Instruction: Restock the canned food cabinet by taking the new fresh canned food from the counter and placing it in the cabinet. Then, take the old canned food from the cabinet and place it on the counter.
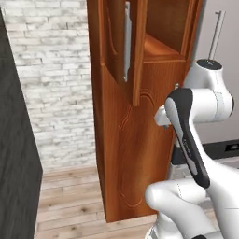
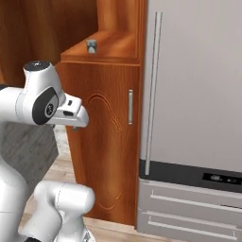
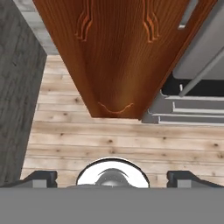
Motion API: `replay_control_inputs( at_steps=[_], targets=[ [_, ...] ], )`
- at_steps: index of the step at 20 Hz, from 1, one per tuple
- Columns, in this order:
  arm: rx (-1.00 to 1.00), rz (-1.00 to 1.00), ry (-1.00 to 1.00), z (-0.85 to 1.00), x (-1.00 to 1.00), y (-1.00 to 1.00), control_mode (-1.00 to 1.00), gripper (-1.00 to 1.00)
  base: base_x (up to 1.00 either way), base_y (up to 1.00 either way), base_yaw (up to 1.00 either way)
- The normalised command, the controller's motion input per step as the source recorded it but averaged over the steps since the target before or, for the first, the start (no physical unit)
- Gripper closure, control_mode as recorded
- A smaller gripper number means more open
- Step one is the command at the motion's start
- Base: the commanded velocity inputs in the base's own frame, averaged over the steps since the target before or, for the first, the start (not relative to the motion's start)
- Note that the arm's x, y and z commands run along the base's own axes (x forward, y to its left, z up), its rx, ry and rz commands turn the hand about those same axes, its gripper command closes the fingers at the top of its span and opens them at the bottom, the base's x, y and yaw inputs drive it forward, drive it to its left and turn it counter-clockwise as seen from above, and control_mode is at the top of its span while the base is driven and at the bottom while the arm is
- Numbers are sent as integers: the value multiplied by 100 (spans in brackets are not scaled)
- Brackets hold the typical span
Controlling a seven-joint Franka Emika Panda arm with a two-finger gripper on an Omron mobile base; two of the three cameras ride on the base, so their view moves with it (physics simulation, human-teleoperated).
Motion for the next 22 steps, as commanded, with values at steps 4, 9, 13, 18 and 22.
replay_control_inputs(
  at_steps=[4,9,13,18,22],
  targets=[
    [0,0,0,0,0,0,100,-100,-47,-1,-1],
    [0,0,0,0,0,0,100,-100,-36,-16,-17],
    [0,0,0,0,0,0,100,-100,-36,-27,-29],
    [0,0,0,0,0,0,100,-100,-42,-31,-34],
    [0,0,0,0,0,0,100,-100,-31,-33,-39]
  ],
)
